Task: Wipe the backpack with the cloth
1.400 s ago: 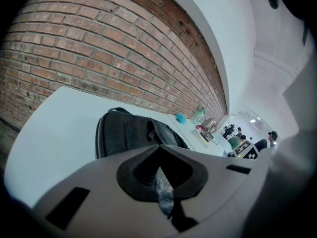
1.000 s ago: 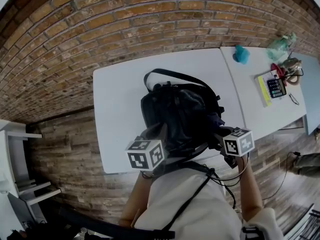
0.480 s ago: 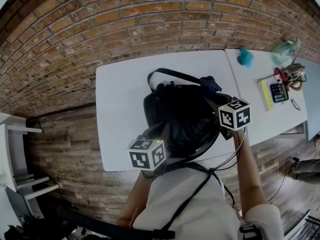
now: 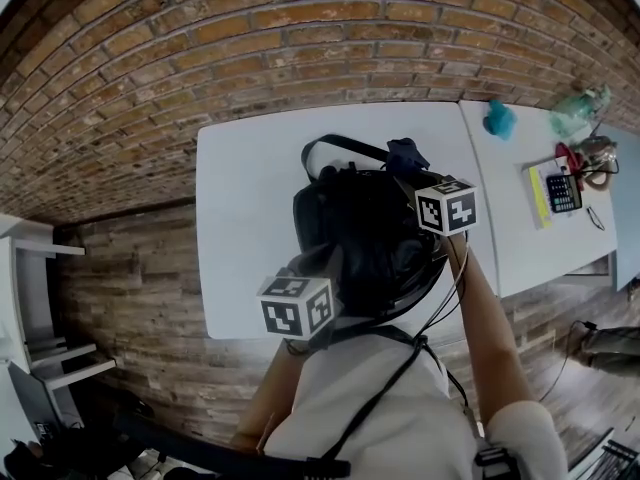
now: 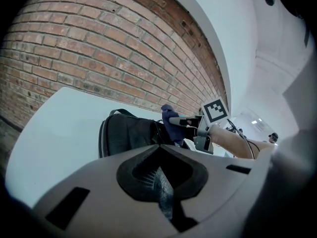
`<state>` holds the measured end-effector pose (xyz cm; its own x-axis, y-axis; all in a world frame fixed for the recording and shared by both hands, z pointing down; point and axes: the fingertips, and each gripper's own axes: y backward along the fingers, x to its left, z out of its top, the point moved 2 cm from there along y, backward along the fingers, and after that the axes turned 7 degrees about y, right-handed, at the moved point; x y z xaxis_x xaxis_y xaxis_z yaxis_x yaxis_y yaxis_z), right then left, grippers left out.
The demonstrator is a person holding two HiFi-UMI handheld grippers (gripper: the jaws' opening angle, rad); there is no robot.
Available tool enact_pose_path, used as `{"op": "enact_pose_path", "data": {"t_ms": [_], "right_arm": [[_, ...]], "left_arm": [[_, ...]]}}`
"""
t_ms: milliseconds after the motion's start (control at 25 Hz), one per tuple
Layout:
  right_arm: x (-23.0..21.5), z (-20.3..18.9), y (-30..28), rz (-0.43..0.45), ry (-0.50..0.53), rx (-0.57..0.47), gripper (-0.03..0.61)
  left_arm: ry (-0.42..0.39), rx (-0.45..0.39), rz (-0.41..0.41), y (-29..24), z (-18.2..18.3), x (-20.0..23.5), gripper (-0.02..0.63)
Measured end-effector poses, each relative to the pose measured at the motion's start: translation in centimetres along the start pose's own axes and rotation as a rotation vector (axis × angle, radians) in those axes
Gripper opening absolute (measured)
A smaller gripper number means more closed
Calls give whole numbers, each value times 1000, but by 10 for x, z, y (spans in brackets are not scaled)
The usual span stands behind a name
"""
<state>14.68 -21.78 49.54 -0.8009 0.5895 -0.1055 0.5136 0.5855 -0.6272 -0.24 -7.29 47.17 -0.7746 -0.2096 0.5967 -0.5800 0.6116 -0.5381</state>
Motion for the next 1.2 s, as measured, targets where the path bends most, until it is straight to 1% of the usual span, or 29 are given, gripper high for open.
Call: {"op": "enact_pose_path", "data": {"t_ms": [80,200,480,680,1040,1200], "right_arm": [[2,-7,-5,2,8,27,46],[6,-13,-7,6,18,41,47],[13,-25,1,19,51,77,46],[21,-42,8,28,52,108,48],[30,-67,23,25,23,133,48],[32,-81,33,24,-22,146,48]], "left_arm": [[3,0,2,1,1,2,3],[6,1,2,1,1,4,3],[5,6,-7,-2,1,4,3],[1,8,-13,-3,0,1,3],[-2,9,-14,0,-5,-2,3],[-1,8,-15,1,-7,-3,3]]}}
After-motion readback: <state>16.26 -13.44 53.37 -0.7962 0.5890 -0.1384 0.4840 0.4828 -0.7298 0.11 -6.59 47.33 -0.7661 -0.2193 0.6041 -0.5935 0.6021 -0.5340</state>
